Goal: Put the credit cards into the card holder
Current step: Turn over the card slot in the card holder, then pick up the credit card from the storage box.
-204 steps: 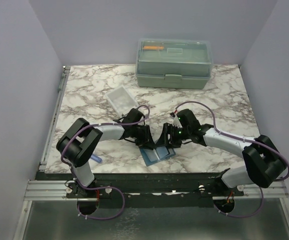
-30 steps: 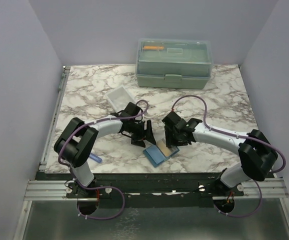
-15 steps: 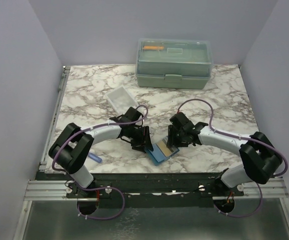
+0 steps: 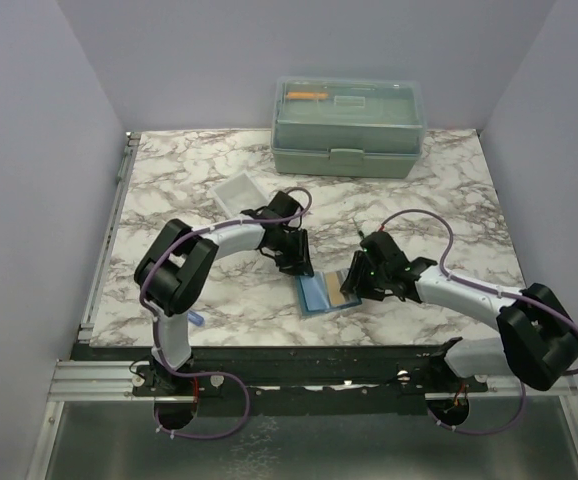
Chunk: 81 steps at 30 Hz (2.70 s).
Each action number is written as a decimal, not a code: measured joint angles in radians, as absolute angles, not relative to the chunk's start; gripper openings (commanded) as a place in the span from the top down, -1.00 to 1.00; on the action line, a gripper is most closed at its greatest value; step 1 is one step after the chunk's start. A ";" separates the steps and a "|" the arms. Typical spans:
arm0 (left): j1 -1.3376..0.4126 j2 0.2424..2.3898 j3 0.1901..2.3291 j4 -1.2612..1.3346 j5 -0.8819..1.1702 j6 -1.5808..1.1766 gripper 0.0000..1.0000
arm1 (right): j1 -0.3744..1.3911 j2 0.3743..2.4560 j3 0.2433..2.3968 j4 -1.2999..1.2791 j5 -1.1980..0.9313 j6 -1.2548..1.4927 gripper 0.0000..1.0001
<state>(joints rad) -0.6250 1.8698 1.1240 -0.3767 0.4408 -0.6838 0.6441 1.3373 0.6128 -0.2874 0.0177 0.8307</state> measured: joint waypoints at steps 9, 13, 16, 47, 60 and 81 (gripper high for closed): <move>-0.588 1.832 1.196 -0.509 0.330 -0.583 -0.58 | 0.624 1.245 0.550 -0.279 -0.052 0.830 -0.14; -0.555 1.689 1.201 -0.568 0.309 -0.522 -0.86 | 0.624 1.218 0.550 -0.280 -0.077 0.794 -0.16; -0.522 1.608 1.262 -0.587 0.274 -0.446 -0.92 | 0.624 1.220 0.561 -0.282 -0.094 0.763 -0.16; -0.350 2.113 1.796 -0.815 0.202 -0.107 -0.98 | 0.624 1.128 0.631 -0.334 -0.190 0.628 -0.18; -0.346 2.134 1.758 -0.825 0.304 -0.117 -0.92 | 0.624 1.121 0.631 -0.340 -0.194 0.628 -0.18; -0.342 2.087 1.709 -0.819 0.382 -0.154 -0.53 | 0.624 1.145 0.632 -0.339 -0.200 0.627 -0.17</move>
